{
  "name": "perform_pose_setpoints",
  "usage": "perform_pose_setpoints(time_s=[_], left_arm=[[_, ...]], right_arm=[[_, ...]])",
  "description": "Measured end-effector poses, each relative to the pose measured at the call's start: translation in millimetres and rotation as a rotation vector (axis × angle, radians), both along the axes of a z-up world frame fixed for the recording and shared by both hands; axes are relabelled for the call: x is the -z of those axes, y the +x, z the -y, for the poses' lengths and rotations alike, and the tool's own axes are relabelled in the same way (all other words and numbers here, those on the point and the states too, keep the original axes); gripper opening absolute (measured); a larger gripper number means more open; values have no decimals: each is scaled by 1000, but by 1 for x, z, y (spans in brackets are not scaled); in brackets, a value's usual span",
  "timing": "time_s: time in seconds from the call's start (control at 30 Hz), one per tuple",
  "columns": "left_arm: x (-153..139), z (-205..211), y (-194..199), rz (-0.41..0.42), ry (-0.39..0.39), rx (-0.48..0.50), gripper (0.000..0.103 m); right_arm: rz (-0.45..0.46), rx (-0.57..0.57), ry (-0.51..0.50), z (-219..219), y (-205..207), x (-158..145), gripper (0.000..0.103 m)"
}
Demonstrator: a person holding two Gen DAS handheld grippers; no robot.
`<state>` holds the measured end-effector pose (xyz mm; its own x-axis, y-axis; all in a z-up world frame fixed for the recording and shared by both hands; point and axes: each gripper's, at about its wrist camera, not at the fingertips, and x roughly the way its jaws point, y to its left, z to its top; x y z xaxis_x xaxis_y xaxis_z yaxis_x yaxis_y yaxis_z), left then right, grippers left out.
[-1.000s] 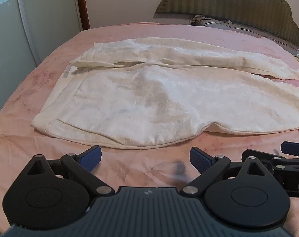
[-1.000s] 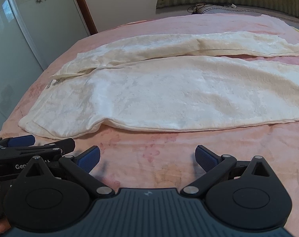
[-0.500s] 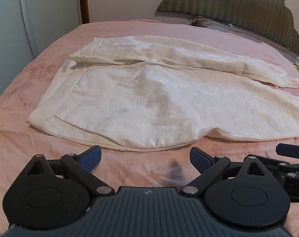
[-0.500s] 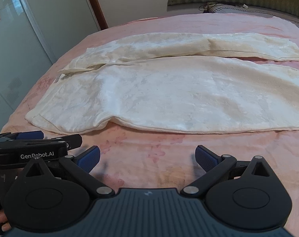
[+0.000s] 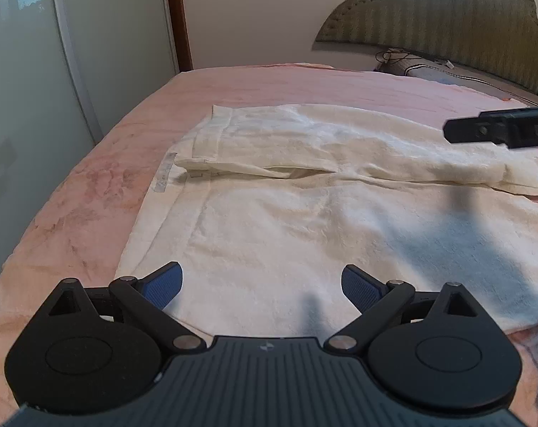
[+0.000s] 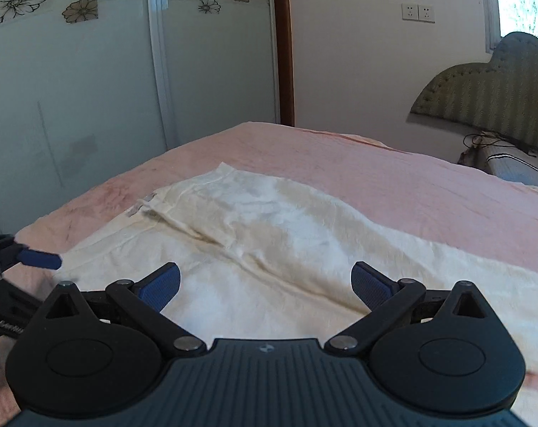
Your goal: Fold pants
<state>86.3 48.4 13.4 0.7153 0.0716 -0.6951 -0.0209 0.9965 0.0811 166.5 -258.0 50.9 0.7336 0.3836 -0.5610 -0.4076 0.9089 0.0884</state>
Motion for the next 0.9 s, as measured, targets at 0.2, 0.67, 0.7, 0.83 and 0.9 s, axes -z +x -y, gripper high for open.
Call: perform_pose_setpoints(time_s=[0.2, 0.67, 0.7, 0.83, 0.9], left_arm=[[5, -16, 29, -36, -51, -17, 98], [18, -34, 76, -81, -37, -44, 98], [18, -36, 79, -81, -42, -52, 98], [15, -44, 83, -60, -66, -104, 98], [11, -51, 81, -32, -101, -137, 98]], right_arm=[[-155, 9, 66, 8, 133, 27, 103], [-367, -150, 119, -16, 276, 95, 56], [-343, -187, 81, -23, 272, 94, 47], [-166, -210, -89, -46, 238, 82, 20], [33, -234, -283, -71, 197, 70, 17]])
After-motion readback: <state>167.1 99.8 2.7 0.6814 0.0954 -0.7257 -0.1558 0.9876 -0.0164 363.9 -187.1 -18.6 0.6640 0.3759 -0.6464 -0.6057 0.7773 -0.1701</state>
